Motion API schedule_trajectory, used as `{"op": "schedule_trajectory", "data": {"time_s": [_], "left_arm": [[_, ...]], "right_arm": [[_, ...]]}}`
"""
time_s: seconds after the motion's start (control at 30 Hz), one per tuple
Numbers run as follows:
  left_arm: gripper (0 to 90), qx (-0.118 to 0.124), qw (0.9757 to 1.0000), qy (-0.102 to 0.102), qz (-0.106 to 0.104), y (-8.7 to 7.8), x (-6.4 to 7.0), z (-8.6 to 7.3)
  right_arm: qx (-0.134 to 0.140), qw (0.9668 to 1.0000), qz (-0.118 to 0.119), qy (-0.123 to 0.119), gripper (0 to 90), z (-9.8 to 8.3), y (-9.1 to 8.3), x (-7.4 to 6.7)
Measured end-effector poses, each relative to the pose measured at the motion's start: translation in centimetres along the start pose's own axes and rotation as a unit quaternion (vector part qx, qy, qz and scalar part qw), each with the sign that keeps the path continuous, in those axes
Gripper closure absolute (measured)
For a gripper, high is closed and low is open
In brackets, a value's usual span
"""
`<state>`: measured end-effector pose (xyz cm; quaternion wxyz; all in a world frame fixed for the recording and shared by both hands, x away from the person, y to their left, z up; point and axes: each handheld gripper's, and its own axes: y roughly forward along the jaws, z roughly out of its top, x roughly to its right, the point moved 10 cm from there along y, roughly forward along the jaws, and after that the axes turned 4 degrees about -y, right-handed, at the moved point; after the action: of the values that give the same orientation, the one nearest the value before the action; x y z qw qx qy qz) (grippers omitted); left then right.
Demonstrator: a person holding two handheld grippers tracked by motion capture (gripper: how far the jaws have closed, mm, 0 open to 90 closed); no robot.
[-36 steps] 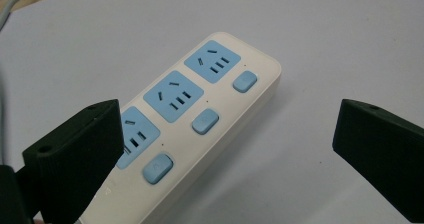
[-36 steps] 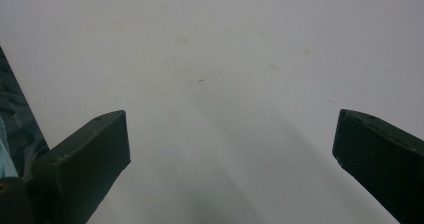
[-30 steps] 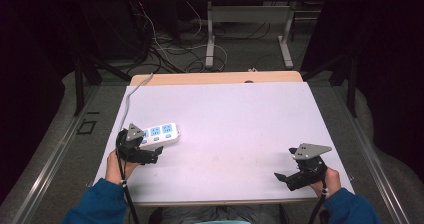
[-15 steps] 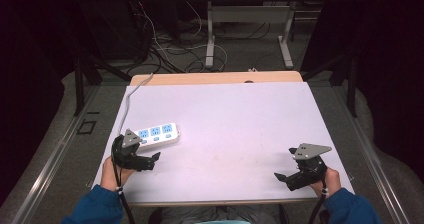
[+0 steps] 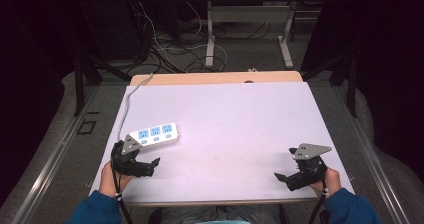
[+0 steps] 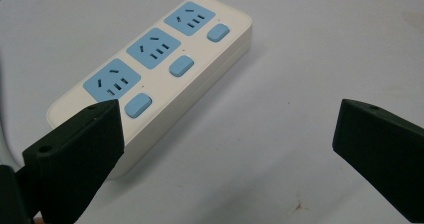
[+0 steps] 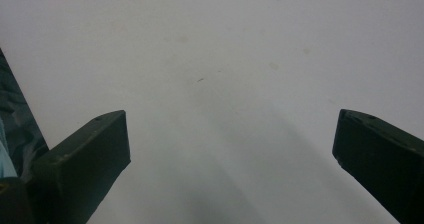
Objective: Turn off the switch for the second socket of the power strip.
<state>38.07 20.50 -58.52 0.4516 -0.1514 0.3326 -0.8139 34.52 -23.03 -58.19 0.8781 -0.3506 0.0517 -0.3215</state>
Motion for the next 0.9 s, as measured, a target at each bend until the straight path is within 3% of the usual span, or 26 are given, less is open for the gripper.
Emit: {"op": "schedule_trajectory", "data": {"time_s": [0.77,0.9], "left_arm": [[0.0,0.013,0.9999,-0.003,-0.002,-0.6,0.2,-1.3],[0.0,0.007,1.0000,0.005,-0.006,-0.7,0.2,-1.6]], "right_arm": [[-0.005,1.0000,0.002,0.000,1.1,-0.1,0.0,0.0],[-0.005,1.0000,0.002,-0.001,1.1,-0.1,0.0,0.0]]}}
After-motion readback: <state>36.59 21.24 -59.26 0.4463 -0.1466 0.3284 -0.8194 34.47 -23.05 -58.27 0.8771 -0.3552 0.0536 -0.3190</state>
